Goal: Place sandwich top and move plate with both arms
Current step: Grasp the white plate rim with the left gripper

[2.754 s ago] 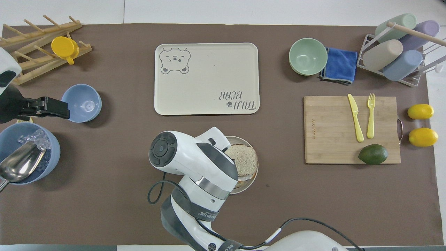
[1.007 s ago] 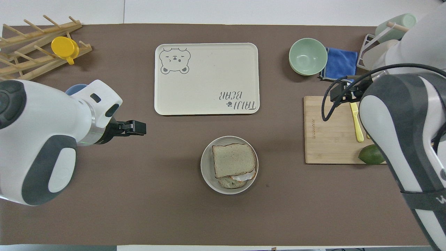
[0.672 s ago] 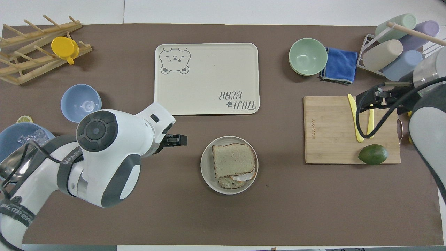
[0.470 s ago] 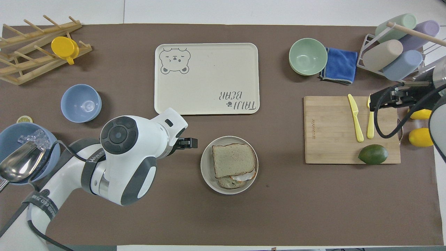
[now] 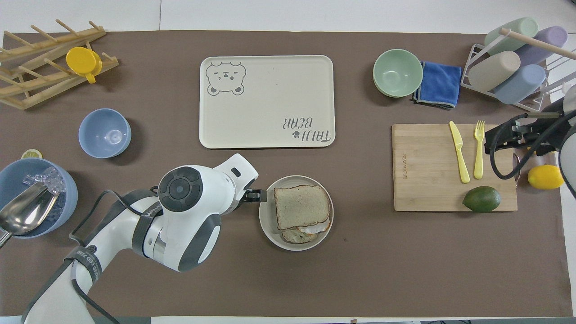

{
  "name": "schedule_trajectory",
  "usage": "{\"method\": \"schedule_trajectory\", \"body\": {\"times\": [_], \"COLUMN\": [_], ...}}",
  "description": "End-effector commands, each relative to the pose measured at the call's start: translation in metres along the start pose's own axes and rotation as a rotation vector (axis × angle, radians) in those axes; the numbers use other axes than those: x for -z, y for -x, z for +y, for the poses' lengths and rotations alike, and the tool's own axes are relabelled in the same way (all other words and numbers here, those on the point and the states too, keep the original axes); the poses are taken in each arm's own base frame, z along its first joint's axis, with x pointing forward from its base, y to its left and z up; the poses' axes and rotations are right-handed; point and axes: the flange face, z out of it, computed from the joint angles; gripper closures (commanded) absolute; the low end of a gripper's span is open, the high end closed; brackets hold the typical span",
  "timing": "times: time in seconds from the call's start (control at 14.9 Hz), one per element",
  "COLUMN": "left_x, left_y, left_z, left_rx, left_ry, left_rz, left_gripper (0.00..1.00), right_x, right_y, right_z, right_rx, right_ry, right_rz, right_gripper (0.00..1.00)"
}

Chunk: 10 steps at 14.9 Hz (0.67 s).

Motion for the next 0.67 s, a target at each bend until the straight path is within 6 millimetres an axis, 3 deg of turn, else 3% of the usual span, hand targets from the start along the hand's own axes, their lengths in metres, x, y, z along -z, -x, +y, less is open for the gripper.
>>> {"method": "schedule_trajectory", "body": {"times": [0.0,0.2,0.34,0.6], "left_x": [-0.011,-0.015,-0.016,-0.017], "left_y": [0.015,0.024,0.025,0.030], "left_z": [0.002,0.011,0.011,0.020], "left_rx": [0.010,0.056,0.091,0.141], "left_ry": [0.004,0.018,0.040,0.049], "left_rz": [-0.015,-0.031,-0.045,-0.049], "left_gripper": [0.16,0.21,0.27,0.42], "right_x": [-0.002,0.004,0.007,0.005], "right_y": [-0.006,-0.005,-0.002,-0.001], "right_z": [0.014,0.015,0.010,0.017], "right_rx": [0.026,0.014,0.017,0.001], "right_ry": [0.013,-0.071,-0.069,-0.068], "right_rz": [-0.009,0.001,0.004,-0.002], "right_gripper": [0.00,0.00,0.00,0.00]}}
